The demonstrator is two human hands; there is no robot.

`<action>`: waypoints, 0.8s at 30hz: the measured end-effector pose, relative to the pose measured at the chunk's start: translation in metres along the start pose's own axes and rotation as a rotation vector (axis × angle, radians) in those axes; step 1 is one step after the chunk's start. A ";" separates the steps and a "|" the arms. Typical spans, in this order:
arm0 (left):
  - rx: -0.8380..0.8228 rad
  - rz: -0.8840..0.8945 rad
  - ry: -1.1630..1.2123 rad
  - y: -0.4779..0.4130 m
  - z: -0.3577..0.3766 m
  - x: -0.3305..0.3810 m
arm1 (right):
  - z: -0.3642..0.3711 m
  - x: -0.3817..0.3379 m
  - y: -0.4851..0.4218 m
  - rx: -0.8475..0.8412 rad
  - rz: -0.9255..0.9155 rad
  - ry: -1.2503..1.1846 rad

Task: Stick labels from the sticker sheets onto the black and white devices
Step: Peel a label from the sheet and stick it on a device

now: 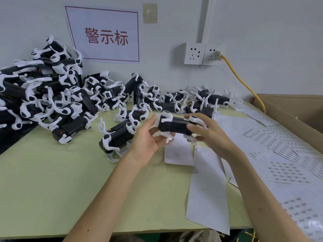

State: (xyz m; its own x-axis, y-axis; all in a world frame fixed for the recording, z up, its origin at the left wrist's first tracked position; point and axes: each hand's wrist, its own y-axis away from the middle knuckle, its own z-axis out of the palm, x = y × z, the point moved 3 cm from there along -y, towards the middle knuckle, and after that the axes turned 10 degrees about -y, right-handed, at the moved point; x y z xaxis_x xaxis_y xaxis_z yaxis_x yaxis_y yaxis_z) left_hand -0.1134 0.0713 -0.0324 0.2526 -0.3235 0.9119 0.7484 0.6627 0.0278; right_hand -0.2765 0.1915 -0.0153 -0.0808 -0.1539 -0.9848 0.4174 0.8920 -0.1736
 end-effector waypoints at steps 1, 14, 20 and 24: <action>0.029 0.016 0.010 0.000 -0.001 0.000 | 0.001 0.001 0.001 -0.052 0.017 0.007; 0.076 -0.064 -0.261 0.003 0.006 -0.007 | -0.024 0.001 -0.007 0.289 0.185 -0.571; 0.100 -0.087 -0.379 -0.004 -0.002 -0.014 | -0.083 -0.020 0.021 0.282 -0.405 -1.412; 0.111 -0.052 -0.387 -0.005 0.004 -0.014 | -0.085 -0.014 0.018 0.454 -0.258 -1.112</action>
State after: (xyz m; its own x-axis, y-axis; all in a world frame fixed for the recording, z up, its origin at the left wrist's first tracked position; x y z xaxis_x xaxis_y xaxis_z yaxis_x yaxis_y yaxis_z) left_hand -0.1225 0.0751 -0.0437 -0.0495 -0.0940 0.9943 0.6783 0.7276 0.1026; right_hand -0.3450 0.2462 -0.0044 0.5152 -0.7807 -0.3536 0.7985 0.5871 -0.1327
